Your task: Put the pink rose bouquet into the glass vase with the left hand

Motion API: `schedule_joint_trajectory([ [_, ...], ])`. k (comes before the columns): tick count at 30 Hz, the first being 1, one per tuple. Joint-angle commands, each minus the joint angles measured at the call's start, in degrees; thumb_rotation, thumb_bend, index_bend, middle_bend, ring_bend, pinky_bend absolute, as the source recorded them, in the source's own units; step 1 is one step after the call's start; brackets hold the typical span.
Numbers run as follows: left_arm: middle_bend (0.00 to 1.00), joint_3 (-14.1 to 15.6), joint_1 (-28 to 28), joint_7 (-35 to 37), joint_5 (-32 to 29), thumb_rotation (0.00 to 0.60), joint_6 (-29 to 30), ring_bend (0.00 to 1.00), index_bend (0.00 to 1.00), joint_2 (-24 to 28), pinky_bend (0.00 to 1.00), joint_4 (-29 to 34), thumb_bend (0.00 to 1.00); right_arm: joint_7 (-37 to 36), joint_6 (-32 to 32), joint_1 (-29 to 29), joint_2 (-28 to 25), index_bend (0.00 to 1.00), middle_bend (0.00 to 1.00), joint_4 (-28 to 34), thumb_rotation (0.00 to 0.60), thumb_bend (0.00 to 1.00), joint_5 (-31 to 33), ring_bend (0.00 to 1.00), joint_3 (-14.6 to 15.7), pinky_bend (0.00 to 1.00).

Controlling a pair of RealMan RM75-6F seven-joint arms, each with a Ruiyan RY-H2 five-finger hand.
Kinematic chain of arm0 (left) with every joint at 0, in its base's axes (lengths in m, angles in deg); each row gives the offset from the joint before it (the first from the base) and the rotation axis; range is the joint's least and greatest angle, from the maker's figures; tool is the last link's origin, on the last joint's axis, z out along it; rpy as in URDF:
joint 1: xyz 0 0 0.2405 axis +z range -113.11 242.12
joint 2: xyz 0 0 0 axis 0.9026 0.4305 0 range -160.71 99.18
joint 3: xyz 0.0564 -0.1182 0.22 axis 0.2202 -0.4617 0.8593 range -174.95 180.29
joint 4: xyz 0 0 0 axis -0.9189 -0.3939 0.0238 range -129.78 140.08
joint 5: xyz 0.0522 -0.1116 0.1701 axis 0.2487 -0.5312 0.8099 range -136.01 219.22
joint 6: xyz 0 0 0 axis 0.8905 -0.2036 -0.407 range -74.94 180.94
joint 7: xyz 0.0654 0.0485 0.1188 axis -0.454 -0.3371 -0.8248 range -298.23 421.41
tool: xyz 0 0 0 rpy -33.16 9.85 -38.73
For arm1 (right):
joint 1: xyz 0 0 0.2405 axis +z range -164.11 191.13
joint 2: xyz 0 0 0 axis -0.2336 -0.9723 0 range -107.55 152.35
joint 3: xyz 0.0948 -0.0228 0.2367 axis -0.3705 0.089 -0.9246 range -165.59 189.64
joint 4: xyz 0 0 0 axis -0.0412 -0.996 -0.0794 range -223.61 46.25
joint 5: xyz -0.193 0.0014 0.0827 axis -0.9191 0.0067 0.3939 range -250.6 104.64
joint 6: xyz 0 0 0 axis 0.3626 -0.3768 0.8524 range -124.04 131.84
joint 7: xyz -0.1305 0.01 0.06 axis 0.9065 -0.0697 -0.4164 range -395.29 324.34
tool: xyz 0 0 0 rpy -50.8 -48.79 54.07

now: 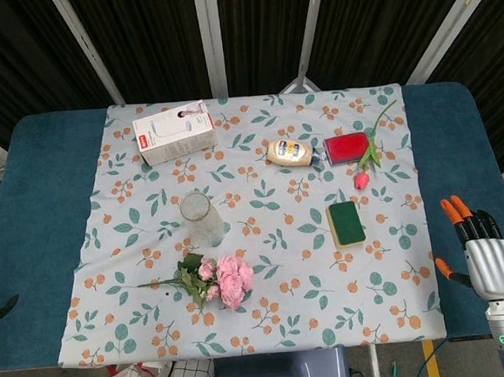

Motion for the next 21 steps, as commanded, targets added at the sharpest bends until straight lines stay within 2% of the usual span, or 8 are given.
schedule_joint_trajectory([
  [1,0.01,0.0,0.0,-0.1,0.0,0.6,-0.1,0.0,0.05,0.0,0.07,0.0,0.25,-0.1,0.0,0.0,0.0,0.1,0.08,0.0,0.6,0.28,0.0,0.14,0.0,0.11],
  [11,0.01,0.4,-0.1,-1.2,1.3,0.6,0.0,0.0,0.04,-0.6,0.07,0.4,0.24,0.2,-0.3,-0.3,-0.3,0.1,0.08,1.0,0.6,0.28,0.4,0.14,-0.1,0.11],
  [17,0.0,0.0,-0.4,-0.6,0.6,0.6,-0.7,0.0,0.04,-0.6,0.07,0.4,0.21,-0.2,1.7,-0.2,-1.0,0.1,0.08,2.1,0.6,0.28,1.8,0.14,0.1,0.11],
  [18,0.0,0.1,-0.5,-0.5,0.8,0.6,-0.8,0.0,0.04,-0.5,0.07,0.5,0.21,1.6,-0.3,1.9,-0.4,0.1,0.08,0.8,0.6,0.28,0.9,0.14,-3.1,0.11],
  [19,0.0,0.2,-0.6,-0.4,1.0,0.6,-1.1,0.0,0.04,-0.5,0.07,0.6,0.2,2.6,-0.7,1.2,1.6,0.1,0.08,-0.1,0.6,0.28,0.5,0.14,-1.7,0.11],
  [21,0.0,0.4,-1.0,-0.1,1.1,0.6,-2.1,0.0,0.04,-0.3,0.07,1.0,0.18,0.3,-2.3,-0.6,2.5,0.1,0.08,-2.8,0.6,0.28,1.2,0.14,-1.1,0.11],
])
